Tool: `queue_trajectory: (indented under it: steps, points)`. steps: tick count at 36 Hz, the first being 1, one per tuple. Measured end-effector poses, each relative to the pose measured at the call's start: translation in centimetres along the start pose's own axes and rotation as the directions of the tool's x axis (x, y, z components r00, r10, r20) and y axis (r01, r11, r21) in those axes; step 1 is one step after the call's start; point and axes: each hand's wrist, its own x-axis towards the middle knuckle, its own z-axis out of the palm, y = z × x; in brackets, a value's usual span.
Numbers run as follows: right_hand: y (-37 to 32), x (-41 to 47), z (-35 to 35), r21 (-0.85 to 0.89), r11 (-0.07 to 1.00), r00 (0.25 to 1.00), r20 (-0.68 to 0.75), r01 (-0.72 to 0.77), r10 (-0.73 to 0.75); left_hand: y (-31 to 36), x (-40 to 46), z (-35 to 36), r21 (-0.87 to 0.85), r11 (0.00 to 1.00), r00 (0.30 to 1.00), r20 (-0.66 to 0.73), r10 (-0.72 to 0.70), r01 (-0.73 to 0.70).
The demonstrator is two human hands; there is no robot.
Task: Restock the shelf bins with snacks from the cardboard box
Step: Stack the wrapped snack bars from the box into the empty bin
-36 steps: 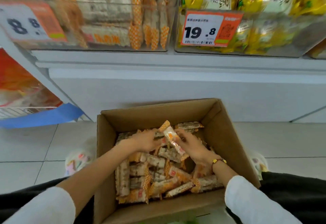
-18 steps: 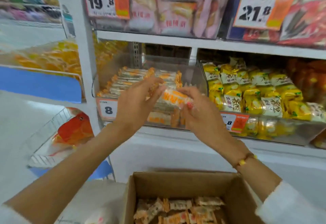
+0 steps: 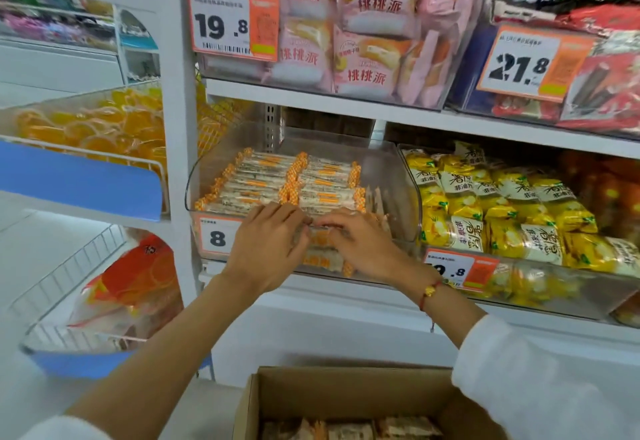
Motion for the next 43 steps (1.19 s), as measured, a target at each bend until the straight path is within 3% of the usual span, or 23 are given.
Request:
queue_trajectory:
  steps: [3,5,7,10,15,19,22,26,29,31,37,40,43]
  points:
    - [0.9,-1.3,-0.8,-0.297,0.955,1.0,0.009,0.018,-0.016,-0.4,-0.3,-0.5,0.069,0.996,0.999,0.002,0.048,-0.048]
    - [1.7,-2.2,-1.1,-0.388,0.921,0.999,-0.038,-0.016,0.001,-0.4,-0.4,-0.8,0.11,0.992,0.998,0.009,0.057,-0.058]
    - [2.1,-2.5,-1.1,-0.358,0.931,0.997,-0.054,-0.074,0.058,-0.4,-0.4,-1.0,0.14,0.99,0.999,-0.002,0.032,-0.031]
    - [2.0,-1.8,-0.9,-0.319,0.944,0.994,0.034,-0.085,0.101,-0.5,-0.2,-1.3,0.104,0.993,0.999,-0.01,-0.046,0.047]
    - [0.6,0.4,-2.2,-0.349,0.937,0.985,0.152,-0.028,0.086,-1.6,1.6,-0.6,-0.026,1.0,0.973,0.231,0.015,-0.009]
    - [0.6,2.9,-3.7,-0.222,0.972,0.996,0.023,-0.078,0.085,-2.3,3.9,-0.1,-0.072,0.993,0.967,0.243,-0.076,0.096]
    - [1.2,6.1,-3.9,-0.259,0.963,0.997,-0.046,-0.073,0.064,-2.3,5.1,-0.1,-0.117,0.972,0.953,0.249,-0.172,0.206]
    - [2.7,11.2,-1.8,-0.24,0.96,0.98,0.103,-0.142,0.171,-2.5,5.7,0.2,-0.212,0.923,0.928,0.266,-0.261,0.321]
    - [4.0,12.9,0.9,-0.376,0.916,0.931,0.266,-0.138,0.249,-2.6,5.8,0.7,-0.186,0.913,0.92,0.226,-0.321,0.364]
    - [4.5,12.9,1.8,-0.437,0.89,0.92,0.283,-0.129,0.272,-2.5,6.0,0.8,-0.146,0.921,0.921,0.206,-0.329,0.362]
    - [3.1,11.8,-0.2,-0.392,0.913,0.876,0.395,-0.112,0.277,-2.3,6.2,0.6,-0.094,0.945,0.927,0.248,-0.282,0.313]
    - [2.0,8.8,-2.1,-0.447,0.894,0.929,0.309,-0.046,0.203,-2.5,5.9,0.5,-0.091,0.948,0.923,0.277,-0.269,0.304]
    - [2.7,3.0,-4.5,-0.581,0.813,0.998,0.014,-0.036,0.054,-2.3,5.6,0.3,-0.102,0.957,0.94,0.238,-0.243,0.273]
